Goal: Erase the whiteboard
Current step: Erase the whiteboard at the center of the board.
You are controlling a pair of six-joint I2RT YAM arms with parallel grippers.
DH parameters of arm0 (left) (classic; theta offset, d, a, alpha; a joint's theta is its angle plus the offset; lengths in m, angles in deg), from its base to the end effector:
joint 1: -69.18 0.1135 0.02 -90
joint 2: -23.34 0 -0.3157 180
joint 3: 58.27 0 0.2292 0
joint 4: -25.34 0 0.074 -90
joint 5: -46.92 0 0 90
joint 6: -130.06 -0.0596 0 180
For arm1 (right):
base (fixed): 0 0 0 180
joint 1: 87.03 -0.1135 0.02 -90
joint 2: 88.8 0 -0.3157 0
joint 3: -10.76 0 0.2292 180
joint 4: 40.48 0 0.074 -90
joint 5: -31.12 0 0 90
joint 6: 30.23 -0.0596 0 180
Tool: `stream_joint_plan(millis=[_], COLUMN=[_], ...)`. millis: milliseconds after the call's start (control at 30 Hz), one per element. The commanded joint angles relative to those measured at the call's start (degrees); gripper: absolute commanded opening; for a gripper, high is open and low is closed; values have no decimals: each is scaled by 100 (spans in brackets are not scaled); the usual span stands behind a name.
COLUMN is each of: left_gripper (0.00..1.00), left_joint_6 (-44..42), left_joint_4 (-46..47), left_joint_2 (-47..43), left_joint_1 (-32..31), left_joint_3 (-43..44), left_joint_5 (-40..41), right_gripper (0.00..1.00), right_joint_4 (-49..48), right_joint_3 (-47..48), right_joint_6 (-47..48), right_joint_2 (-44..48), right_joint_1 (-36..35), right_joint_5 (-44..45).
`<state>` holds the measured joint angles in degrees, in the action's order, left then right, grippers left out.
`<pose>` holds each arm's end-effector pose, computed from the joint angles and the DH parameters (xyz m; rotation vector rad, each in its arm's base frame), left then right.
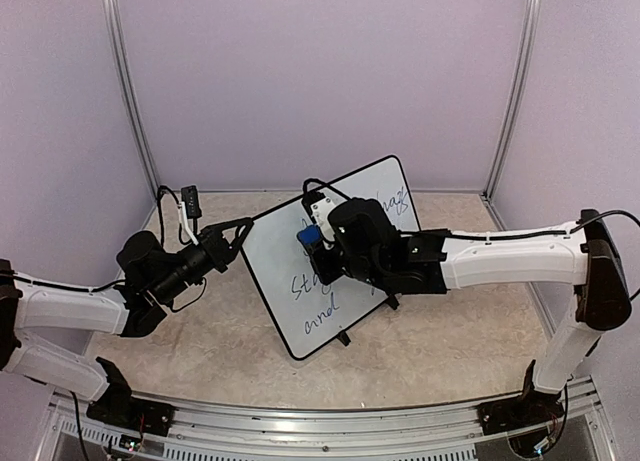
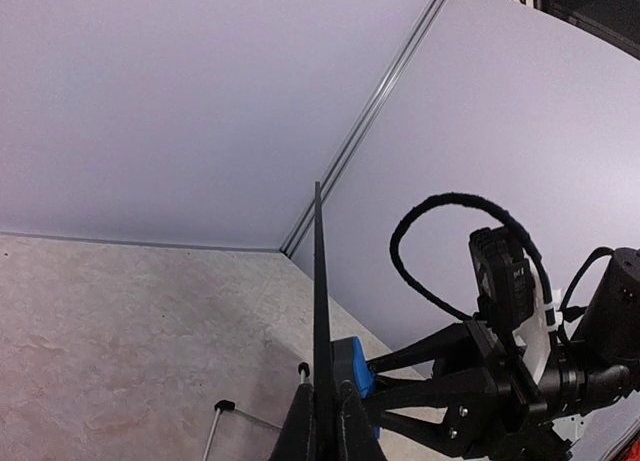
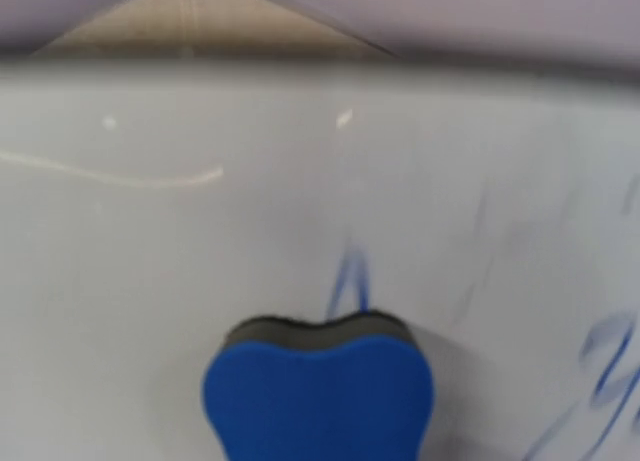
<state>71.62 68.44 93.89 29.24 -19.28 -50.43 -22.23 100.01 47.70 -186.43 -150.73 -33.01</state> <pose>0.1796 -0.1603 0.3179 0.2214 1.4486 -1.1216 0.2018 0.3495 0.3358 -0.6119 1.9119 0.3931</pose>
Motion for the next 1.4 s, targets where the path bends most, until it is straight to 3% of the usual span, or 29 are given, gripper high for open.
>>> stream_joint_plan(millis=[0,267,733,1167,1367], left_gripper=[0,0,0,0,0], left_joint_6=[-194,-184,-184,-193,-176], left_joint_4=[246,269,280,262,285], left_joint_2=[-13,1,11,-51,-37], left_joint_1=[-137,-137,-136,-134,-137], left_joint_3=[9,8,0,-13,-8], left_joint_5=[-652,-668,-671,-668,-692], right_gripper=[23,23,23,23,23], right_joint_4=[257,138,170,75,-34], right_joint_3=[-698,-1058,666,-1001,-991], right_joint_6=[-457,-601,349,-475,-440], right_joint_2=[32,174,-514,34,115], right_joint_1=[-92,-156,-147,-127,-19], right_joint_5=[-141,-181,-57,-74,-82])
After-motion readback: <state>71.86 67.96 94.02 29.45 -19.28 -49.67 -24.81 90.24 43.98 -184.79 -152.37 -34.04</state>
